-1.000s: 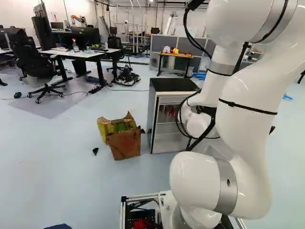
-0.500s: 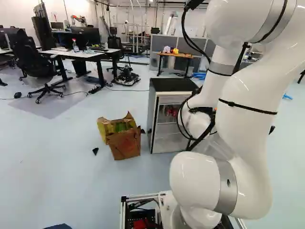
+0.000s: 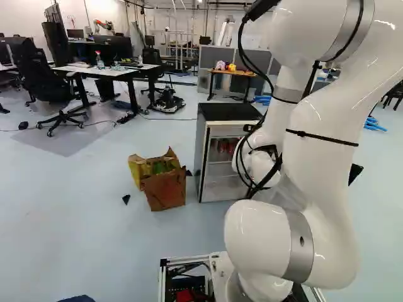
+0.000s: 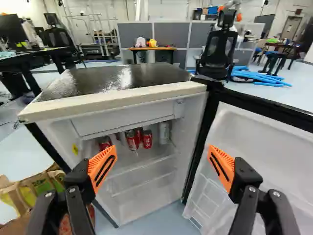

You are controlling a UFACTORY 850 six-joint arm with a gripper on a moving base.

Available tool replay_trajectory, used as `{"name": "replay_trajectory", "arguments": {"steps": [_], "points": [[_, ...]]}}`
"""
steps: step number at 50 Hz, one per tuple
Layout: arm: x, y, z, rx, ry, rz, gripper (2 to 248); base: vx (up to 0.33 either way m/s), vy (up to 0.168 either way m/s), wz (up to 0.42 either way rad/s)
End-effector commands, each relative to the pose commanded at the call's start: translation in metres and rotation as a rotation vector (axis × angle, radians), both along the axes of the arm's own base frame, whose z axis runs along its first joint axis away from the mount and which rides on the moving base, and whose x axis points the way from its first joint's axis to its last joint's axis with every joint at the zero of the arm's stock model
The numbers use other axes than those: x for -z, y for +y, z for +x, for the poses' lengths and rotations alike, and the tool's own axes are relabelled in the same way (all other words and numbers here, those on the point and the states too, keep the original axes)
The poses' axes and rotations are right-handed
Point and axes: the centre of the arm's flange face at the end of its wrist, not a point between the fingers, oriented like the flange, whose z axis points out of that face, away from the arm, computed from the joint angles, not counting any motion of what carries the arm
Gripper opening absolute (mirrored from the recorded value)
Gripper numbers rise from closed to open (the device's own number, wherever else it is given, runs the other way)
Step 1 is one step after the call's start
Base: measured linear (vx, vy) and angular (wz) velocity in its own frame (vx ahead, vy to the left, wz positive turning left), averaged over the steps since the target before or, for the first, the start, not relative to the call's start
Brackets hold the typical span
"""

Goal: Grab a drink from the fridge

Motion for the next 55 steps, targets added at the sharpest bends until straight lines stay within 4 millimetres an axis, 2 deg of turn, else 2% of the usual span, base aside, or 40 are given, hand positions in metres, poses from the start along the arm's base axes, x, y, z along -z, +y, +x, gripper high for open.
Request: {"name": "replay_trajectory", "arguments": {"steps": [19,55], "points": [[0.021,0.015,0.005,-0.18,0.053,0.028,247,0.0,0.0,0.0],[0.063,0.015,0.025,-0.237,0.121,0.062,247,0.0,0.0,0.0]]}}
